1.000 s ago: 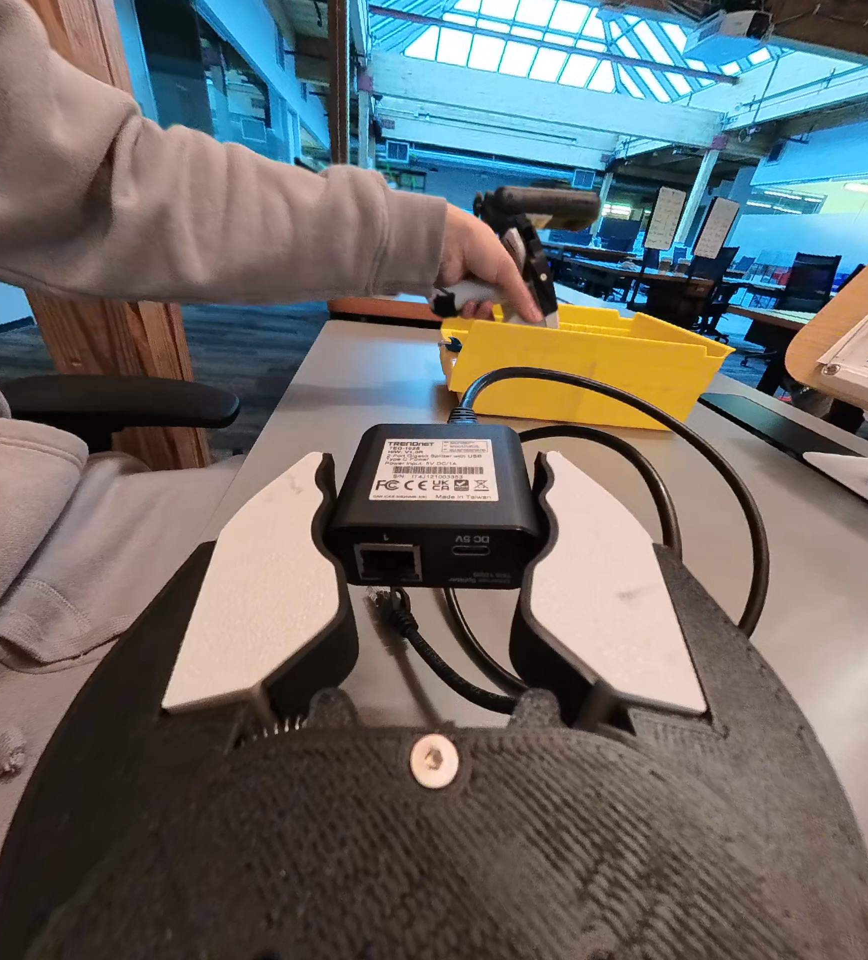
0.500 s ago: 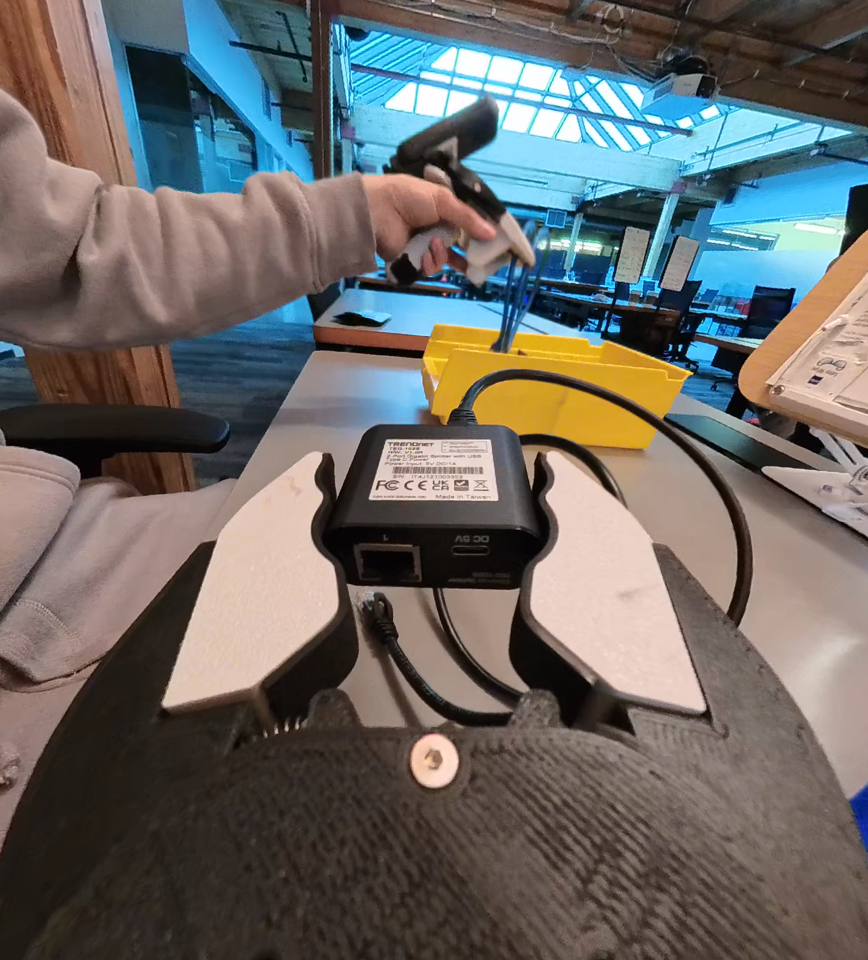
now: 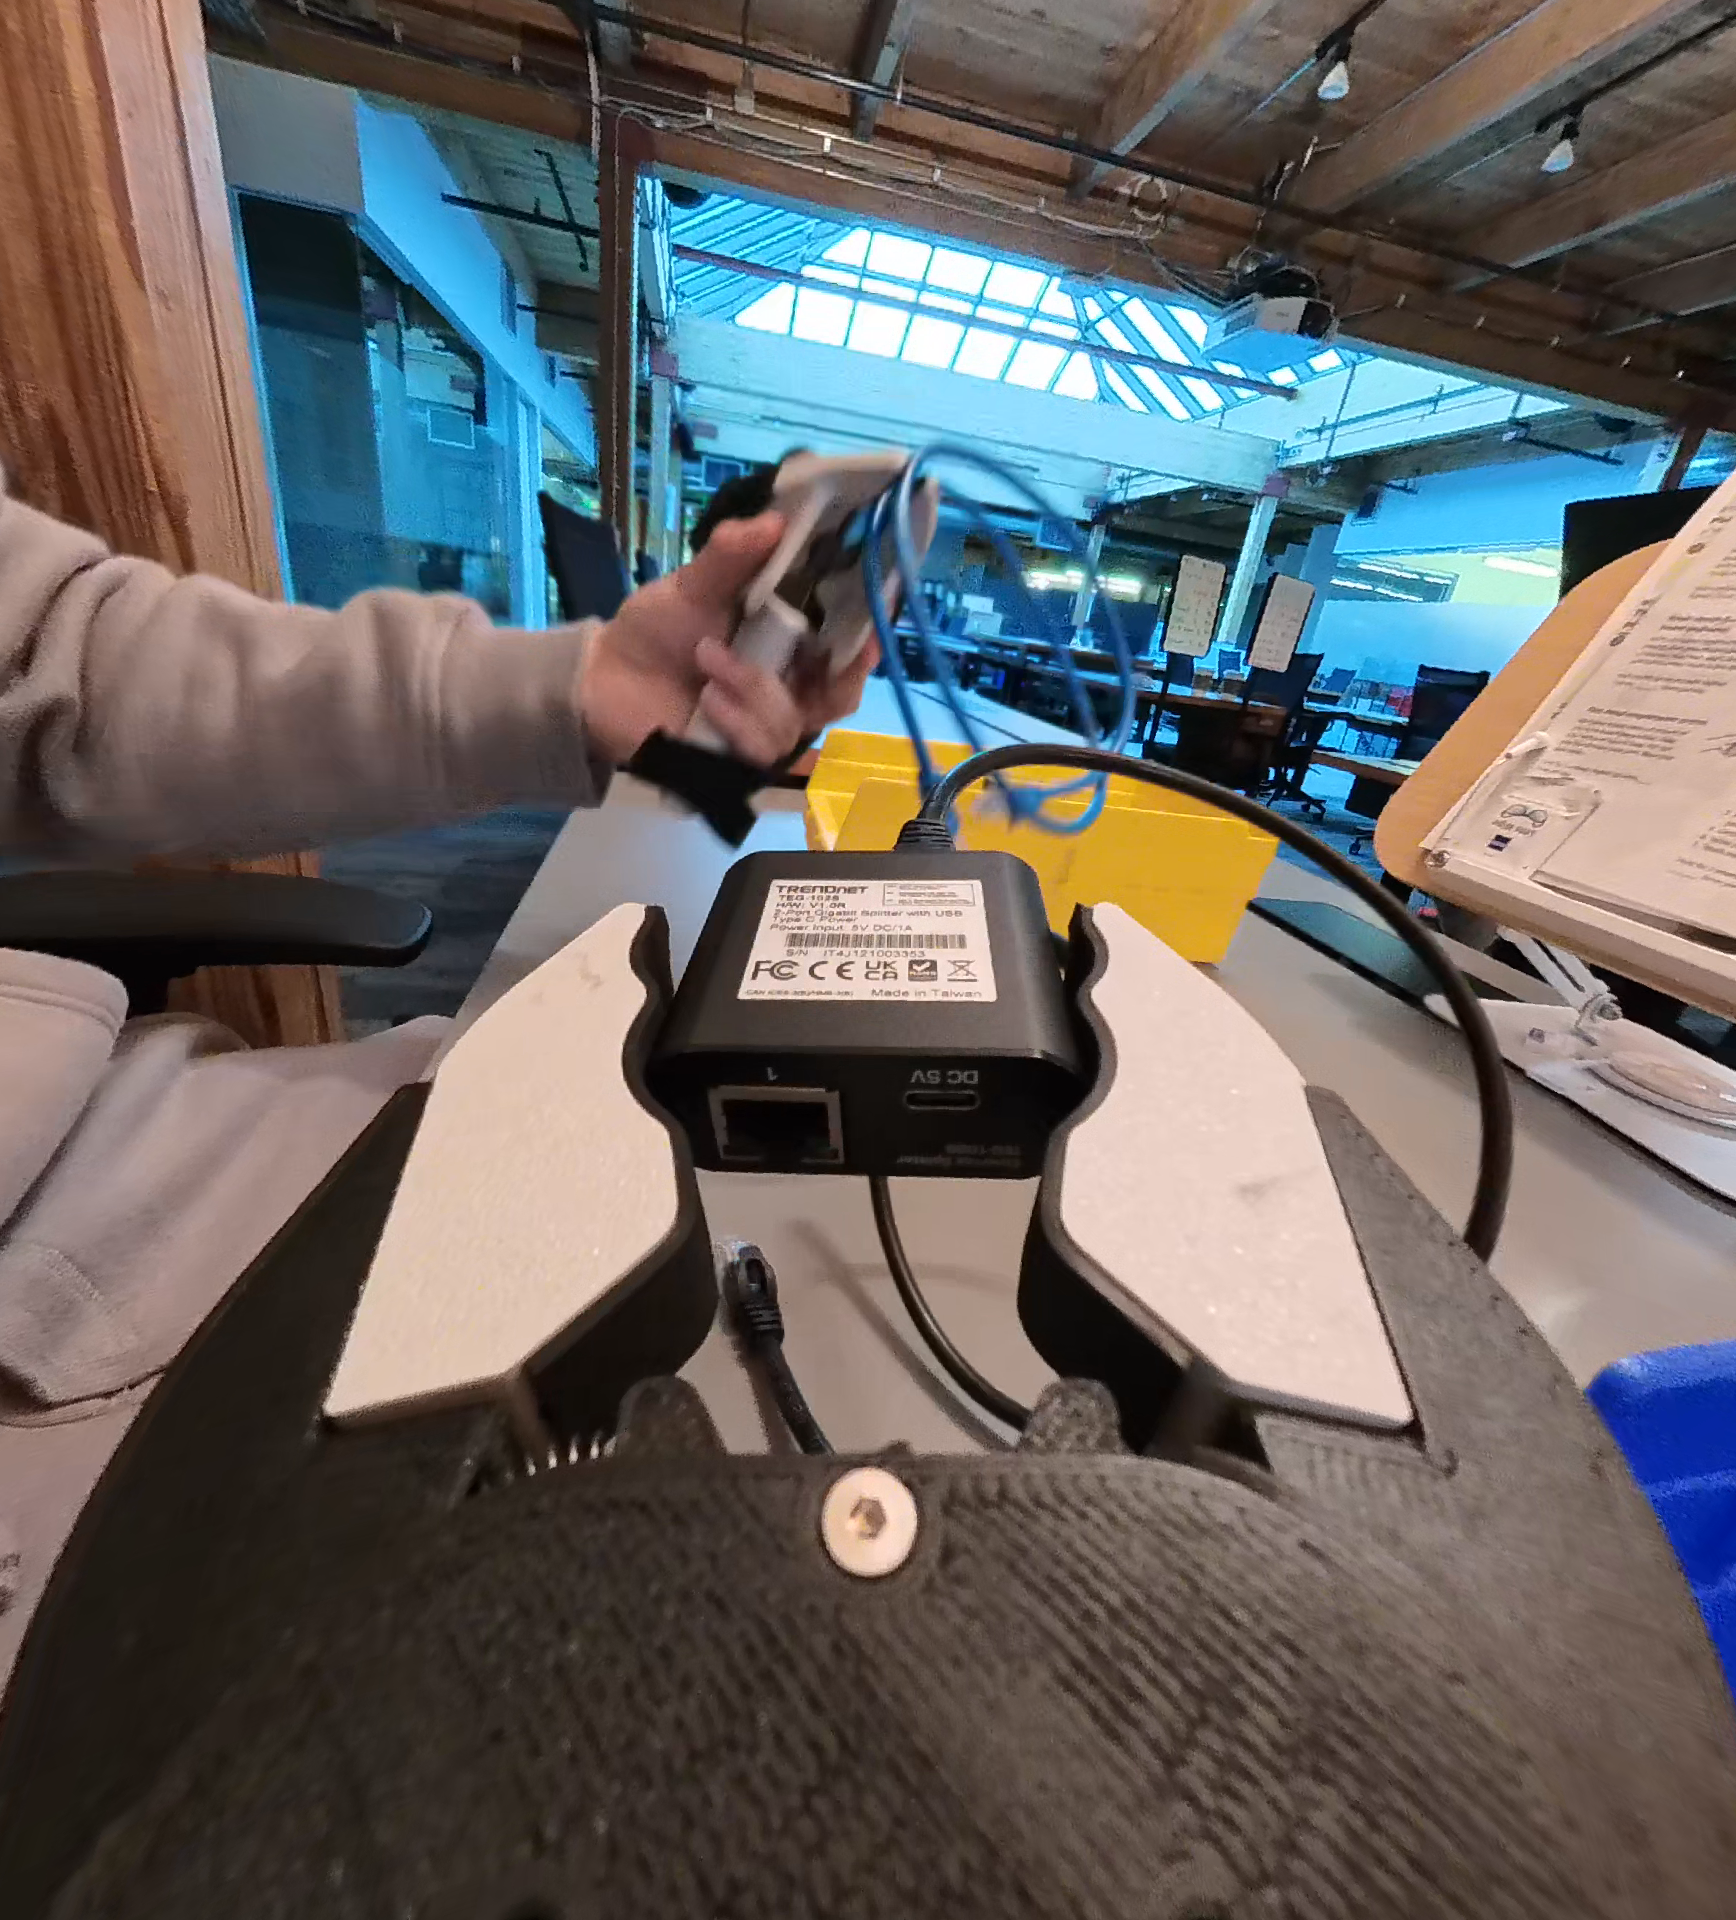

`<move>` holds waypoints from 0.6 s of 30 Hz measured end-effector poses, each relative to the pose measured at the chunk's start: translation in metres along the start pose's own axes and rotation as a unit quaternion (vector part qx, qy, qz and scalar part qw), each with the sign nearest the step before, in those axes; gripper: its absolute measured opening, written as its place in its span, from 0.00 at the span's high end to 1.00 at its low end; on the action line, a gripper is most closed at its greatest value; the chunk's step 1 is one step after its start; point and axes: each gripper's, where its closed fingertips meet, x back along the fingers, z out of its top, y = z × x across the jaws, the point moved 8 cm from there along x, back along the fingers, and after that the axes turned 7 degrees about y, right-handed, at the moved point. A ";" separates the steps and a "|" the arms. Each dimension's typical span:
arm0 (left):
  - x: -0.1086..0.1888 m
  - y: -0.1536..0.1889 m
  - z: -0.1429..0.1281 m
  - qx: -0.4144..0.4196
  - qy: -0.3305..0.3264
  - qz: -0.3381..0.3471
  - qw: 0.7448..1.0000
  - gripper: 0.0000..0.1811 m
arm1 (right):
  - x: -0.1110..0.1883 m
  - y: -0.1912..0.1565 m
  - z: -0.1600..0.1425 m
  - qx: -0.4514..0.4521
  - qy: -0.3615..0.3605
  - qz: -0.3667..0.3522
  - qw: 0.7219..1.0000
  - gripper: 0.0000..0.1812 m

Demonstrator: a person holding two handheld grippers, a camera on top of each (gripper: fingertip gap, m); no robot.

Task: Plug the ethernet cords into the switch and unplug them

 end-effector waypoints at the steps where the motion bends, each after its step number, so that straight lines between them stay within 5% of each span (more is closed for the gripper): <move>1: 0.009 -0.004 -0.016 0.034 0.006 -0.014 0.999 0.97 | 0.001 0.000 0.001 0.002 0.000 -0.002 1.000 0.59; 6: 0.069 -0.019 -0.067 0.128 -0.007 0.048 0.991 0.97 | 0.002 -0.001 0.002 0.001 0.004 0.003 1.000 0.59; 11: 0.120 0.001 -0.066 0.105 -0.054 0.106 0.987 0.97 | -0.004 -0.003 -0.001 -0.003 0.002 0.013 1.000 0.59; 15: 0.157 0.007 -0.060 0.093 -0.147 0.205 0.963 0.96 | -0.010 -0.006 -0.005 -0.002 -0.009 0.025 1.000 0.59; 18: 0.181 0.009 -0.061 0.065 -0.306 0.293 0.904 0.86 | -0.012 -0.007 -0.006 -0.004 -0.012 0.029 0.999 0.59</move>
